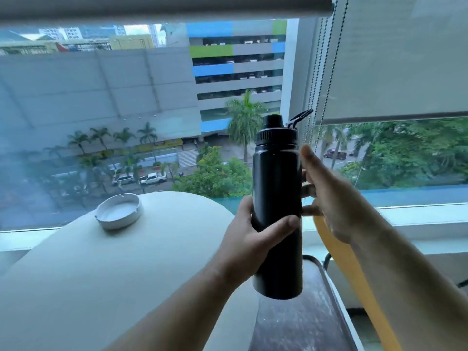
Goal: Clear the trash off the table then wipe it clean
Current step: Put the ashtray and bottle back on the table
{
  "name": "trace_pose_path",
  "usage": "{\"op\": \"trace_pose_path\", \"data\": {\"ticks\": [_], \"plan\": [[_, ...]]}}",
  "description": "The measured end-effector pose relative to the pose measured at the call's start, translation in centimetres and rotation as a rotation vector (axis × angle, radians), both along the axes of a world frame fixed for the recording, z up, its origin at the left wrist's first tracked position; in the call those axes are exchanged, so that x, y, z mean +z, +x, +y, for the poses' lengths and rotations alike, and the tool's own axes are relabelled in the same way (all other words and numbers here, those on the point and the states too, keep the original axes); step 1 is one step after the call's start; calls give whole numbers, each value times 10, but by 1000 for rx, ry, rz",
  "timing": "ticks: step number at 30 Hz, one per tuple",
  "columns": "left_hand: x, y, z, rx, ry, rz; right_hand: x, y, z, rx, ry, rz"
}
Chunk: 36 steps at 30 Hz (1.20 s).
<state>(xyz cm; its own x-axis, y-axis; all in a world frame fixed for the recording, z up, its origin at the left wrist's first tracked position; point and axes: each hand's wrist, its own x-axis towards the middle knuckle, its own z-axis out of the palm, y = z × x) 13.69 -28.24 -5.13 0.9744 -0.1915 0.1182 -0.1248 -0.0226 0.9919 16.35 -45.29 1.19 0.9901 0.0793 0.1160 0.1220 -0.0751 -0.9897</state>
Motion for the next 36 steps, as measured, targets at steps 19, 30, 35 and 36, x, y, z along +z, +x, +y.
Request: {"op": "trace_pose_path", "data": {"ticks": [19,30,35,36], "plan": [[24,-19,213,221,-388,55,-66,-56,176,201,-213,16],[7,2,227,230,-269,-127,-84,-43,241,100,-386,-133],[3,16,226,236,-205,-141,-93,-24,242,39,-386,-195],[3,19,227,245,-157,-163,-94,-20,241,29,-382,-202]]}}
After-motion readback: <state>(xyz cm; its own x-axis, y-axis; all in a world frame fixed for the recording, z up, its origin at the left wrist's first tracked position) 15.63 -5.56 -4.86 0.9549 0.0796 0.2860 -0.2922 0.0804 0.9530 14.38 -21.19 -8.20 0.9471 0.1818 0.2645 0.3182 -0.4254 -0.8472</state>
